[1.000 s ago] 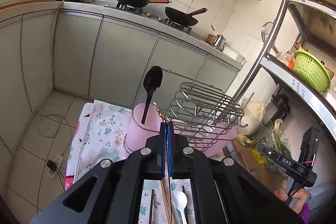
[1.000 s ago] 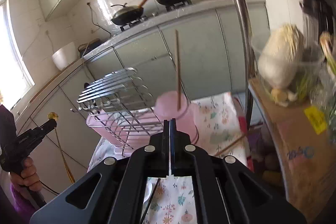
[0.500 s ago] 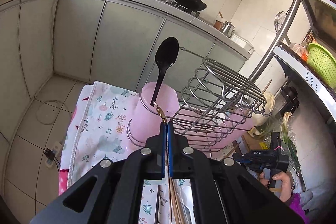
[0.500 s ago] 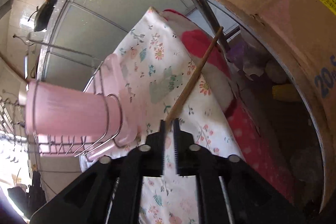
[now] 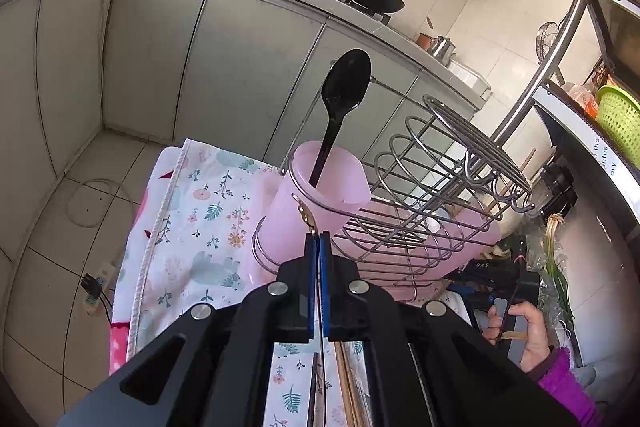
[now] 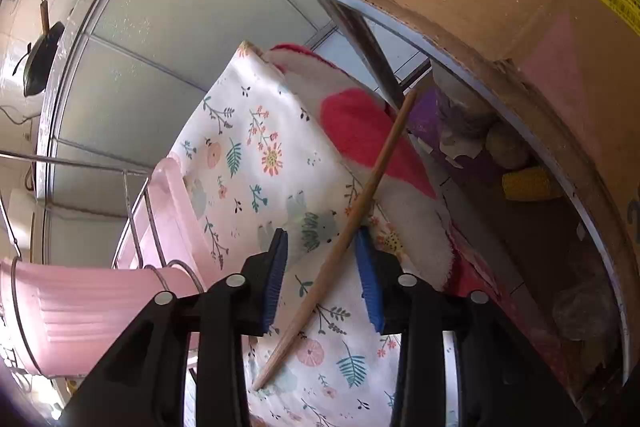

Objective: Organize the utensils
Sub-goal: 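Lift the gold spoon with the left gripper while the right gripper carries the chopstick to the pink cup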

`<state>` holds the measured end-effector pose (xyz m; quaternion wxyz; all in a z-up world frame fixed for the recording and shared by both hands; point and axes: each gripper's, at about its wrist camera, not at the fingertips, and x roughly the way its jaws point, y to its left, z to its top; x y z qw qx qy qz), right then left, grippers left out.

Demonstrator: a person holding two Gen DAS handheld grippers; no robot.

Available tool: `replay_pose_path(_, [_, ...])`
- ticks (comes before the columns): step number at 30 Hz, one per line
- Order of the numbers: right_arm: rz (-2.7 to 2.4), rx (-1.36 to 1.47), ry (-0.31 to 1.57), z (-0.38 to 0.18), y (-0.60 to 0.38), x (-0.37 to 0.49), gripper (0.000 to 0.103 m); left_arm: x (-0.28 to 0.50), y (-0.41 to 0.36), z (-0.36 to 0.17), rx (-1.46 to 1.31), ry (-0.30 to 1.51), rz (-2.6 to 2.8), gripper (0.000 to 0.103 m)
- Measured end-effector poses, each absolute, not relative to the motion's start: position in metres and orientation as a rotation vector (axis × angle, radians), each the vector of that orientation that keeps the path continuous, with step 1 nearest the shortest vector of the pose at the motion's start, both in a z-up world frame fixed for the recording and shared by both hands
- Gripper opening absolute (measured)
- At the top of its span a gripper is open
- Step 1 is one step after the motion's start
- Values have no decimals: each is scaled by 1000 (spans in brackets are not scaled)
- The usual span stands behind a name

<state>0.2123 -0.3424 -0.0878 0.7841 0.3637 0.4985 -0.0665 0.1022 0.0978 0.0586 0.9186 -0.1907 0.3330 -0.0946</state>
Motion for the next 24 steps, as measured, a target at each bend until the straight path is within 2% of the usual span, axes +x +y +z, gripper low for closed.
replay_pose_path(5, [-88,847,1002,-89,-349,199,7,98,100,63,-392,675,-191,1])
replay_pose_path(8, [-23,824,917,-71,-347,180,7,93,101,69,-386,657,-188,1])
replay_pose_path(24, [168,368,286,111,-297,77,7,70,93,137,-342,444,-156,1])
